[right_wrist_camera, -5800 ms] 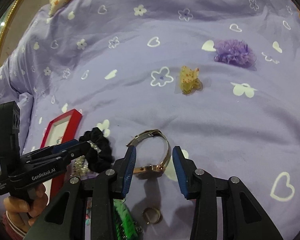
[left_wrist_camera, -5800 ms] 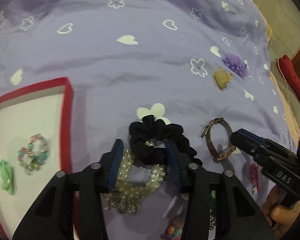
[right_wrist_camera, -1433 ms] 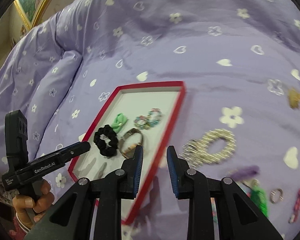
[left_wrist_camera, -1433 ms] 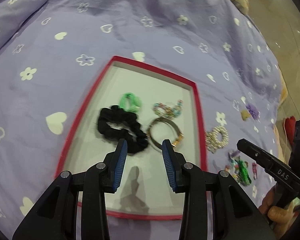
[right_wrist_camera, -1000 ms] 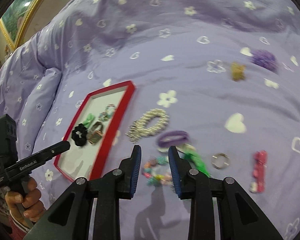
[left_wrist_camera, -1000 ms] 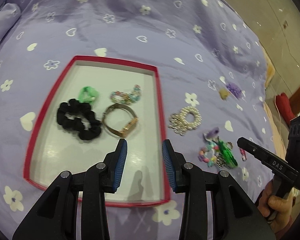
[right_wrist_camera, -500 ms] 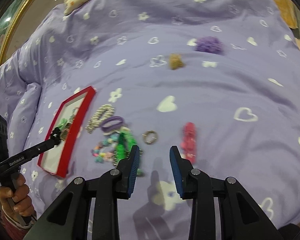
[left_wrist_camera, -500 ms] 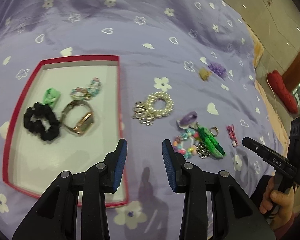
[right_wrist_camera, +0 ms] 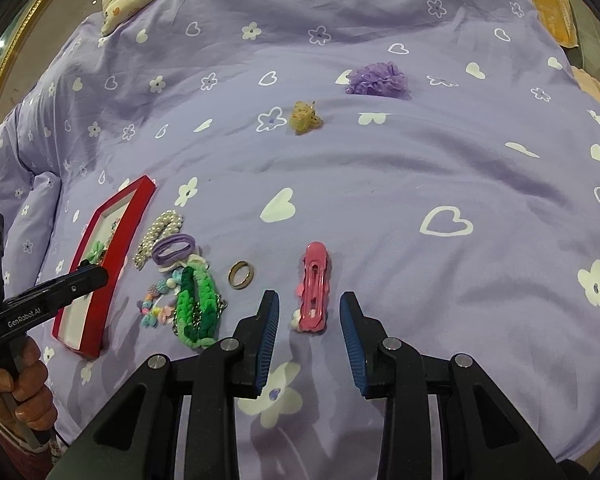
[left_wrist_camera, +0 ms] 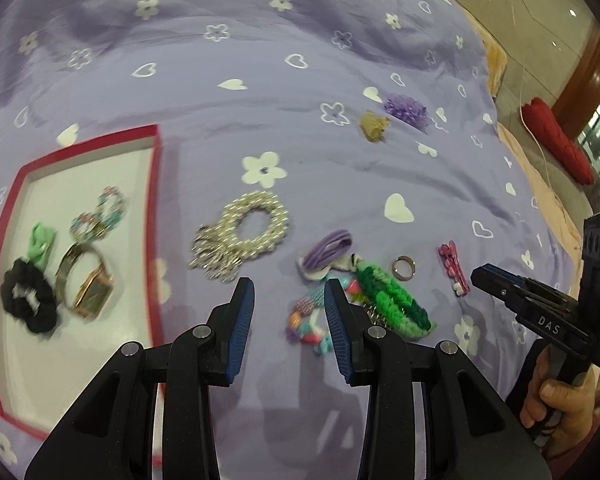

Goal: Organize jewelry
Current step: 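Grasp the purple hair tie with the left tool while the right tool grasps the pink clip, then carry the hair tie and pink clip into the box lid and release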

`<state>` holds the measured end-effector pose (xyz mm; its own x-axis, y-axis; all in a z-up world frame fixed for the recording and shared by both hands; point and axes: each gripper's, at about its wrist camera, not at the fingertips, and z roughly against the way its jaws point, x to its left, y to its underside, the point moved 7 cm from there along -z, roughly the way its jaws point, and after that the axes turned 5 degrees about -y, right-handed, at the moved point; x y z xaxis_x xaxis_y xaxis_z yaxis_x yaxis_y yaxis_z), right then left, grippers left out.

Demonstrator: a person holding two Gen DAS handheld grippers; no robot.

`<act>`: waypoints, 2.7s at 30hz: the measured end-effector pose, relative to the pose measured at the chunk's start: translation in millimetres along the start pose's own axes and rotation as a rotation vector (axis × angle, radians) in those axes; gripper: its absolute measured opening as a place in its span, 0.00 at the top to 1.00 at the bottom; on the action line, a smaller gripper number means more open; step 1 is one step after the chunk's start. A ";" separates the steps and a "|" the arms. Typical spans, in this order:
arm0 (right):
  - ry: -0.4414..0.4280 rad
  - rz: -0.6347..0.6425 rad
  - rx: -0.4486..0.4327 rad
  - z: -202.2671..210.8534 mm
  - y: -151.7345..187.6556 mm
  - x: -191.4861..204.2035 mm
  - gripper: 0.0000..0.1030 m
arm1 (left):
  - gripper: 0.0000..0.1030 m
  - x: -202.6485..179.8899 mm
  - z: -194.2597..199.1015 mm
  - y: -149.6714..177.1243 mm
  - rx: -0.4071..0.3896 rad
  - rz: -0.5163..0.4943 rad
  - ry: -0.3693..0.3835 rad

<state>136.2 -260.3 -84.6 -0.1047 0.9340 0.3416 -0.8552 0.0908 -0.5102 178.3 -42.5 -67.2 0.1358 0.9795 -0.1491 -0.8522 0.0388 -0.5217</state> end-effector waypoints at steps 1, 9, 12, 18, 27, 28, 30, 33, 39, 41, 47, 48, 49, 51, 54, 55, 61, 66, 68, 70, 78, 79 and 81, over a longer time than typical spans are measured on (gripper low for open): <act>0.004 0.004 -0.001 -0.6 -0.7 -0.4 0.67 | 0.67 -3.0 -4.4 -2.5 0.004 -0.009 0.002; 0.013 0.007 0.021 -12.9 -1.6 -3.9 0.67 | 0.67 -21.9 -46.6 -17.1 0.059 -0.086 0.006; 0.013 0.006 0.034 -18.5 0.1 -4.6 0.67 | 0.68 -27.0 -58.9 -18.5 0.077 -0.102 0.013; 0.036 0.021 0.044 -28.5 2.6 -4.1 0.71 | 0.89 -30.3 -60.1 -15.2 0.067 -0.109 0.028; 0.041 0.026 -0.007 -18.8 -1.6 0.6 0.82 | 0.95 -18.1 -26.8 -13.7 0.007 -0.058 0.051; 0.037 0.031 -0.013 -16.5 -2.8 3.1 0.82 | 0.95 -15.9 -21.6 -13.6 -0.003 -0.049 0.052; 0.019 0.031 -0.020 -12.9 -5.0 9.2 0.82 | 0.95 -10.8 -11.7 -13.1 -0.020 -0.033 0.056; -0.005 0.044 -0.022 -10.3 -7.3 21.2 0.82 | 0.95 -2.0 1.9 -10.3 -0.039 -0.006 0.059; -0.060 0.085 -0.016 -10.1 -8.2 53.3 0.82 | 0.95 19.9 22.1 -1.2 -0.064 0.059 0.054; -0.075 0.099 -0.011 -11.1 -7.3 63.9 0.82 | 0.95 28.7 27.0 2.6 -0.069 0.084 0.048; -0.126 0.129 0.008 -15.7 -2.2 93.3 0.82 | 0.95 52.6 39.3 15.4 -0.081 0.147 0.039; -0.134 0.134 0.012 -16.3 -1.0 98.1 0.82 | 0.95 56.2 41.5 17.5 -0.083 0.156 0.037; -0.141 0.141 0.015 -17.6 -0.4 103.5 0.82 | 0.95 59.8 43.3 19.1 -0.085 0.163 0.035; -0.155 0.158 0.021 -19.7 0.8 114.7 0.82 | 0.95 67.4 47.8 22.6 -0.091 0.179 0.028; -0.173 0.179 0.027 -21.3 1.8 128.5 0.82 | 0.95 76.8 53.3 26.1 -0.100 0.198 0.019; -0.179 0.187 0.030 -22.2 2.2 134.1 0.82 | 0.95 80.7 55.7 27.6 -0.104 0.206 0.015; -0.211 0.228 0.044 -28.2 5.5 161.5 0.82 | 0.95 102.2 65.1 36.8 -0.116 0.249 0.000; -0.237 0.261 0.060 -34.7 9.7 183.3 0.82 | 0.95 120.2 70.7 45.2 -0.122 0.286 -0.020; -0.245 0.273 0.065 -36.6 12.0 190.7 0.82 | 0.95 126.4 72.7 47.7 -0.125 0.299 -0.026; -0.253 0.284 0.069 -38.3 13.7 197.1 0.82 | 0.95 132.8 75.3 50.5 -0.128 0.312 -0.032; -0.293 0.318 0.091 -48.3 17.6 225.7 0.82 | 0.95 159.8 82.5 59.4 -0.135 0.361 -0.056; -0.297 0.324 0.093 -49.4 18.0 229.8 0.82 | 0.95 163.0 83.0 60.9 -0.135 0.367 -0.060; -0.308 0.338 0.098 -52.3 18.8 239.6 0.82 | 0.95 170.5 84.5 62.9 -0.136 0.380 -0.067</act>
<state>121.5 -16.7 -53.7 -0.5188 0.7584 0.3946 -0.7895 -0.2480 -0.5614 105.2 143.7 -54.5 -0.2126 0.9300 -0.2998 -0.7603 -0.3502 -0.5471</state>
